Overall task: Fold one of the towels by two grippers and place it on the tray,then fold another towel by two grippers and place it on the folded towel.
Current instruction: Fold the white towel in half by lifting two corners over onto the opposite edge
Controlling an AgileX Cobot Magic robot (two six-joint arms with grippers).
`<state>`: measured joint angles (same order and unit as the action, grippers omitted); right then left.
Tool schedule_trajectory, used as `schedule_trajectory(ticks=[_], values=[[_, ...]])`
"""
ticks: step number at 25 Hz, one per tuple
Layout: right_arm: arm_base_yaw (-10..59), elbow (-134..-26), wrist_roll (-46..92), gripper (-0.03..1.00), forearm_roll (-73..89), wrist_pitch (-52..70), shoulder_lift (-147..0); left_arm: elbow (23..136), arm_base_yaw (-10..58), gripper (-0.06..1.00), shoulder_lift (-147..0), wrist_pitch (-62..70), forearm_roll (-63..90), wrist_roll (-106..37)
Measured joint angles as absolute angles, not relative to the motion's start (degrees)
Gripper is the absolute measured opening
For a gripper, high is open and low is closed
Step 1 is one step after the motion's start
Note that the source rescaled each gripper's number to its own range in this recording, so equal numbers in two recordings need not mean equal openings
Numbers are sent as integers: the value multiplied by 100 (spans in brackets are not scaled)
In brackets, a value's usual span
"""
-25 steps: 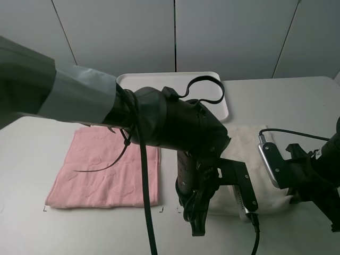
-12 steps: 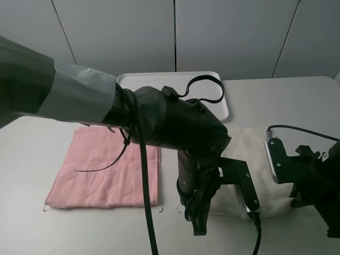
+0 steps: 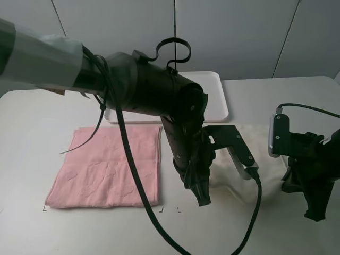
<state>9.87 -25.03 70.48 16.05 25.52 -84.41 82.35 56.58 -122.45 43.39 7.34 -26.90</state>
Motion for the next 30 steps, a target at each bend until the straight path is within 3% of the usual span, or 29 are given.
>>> schedule_trajectory(ticks=[19, 30], values=[[987, -3381, 3625, 0, 1092, 2000, -8172, 8235, 4614, 1, -11895, 3632, 2271, -2849], [987, -3392, 2288, 0, 967, 1197, -8399, 8235, 4574, 1, -11946, 3146, 2027, -2286]])
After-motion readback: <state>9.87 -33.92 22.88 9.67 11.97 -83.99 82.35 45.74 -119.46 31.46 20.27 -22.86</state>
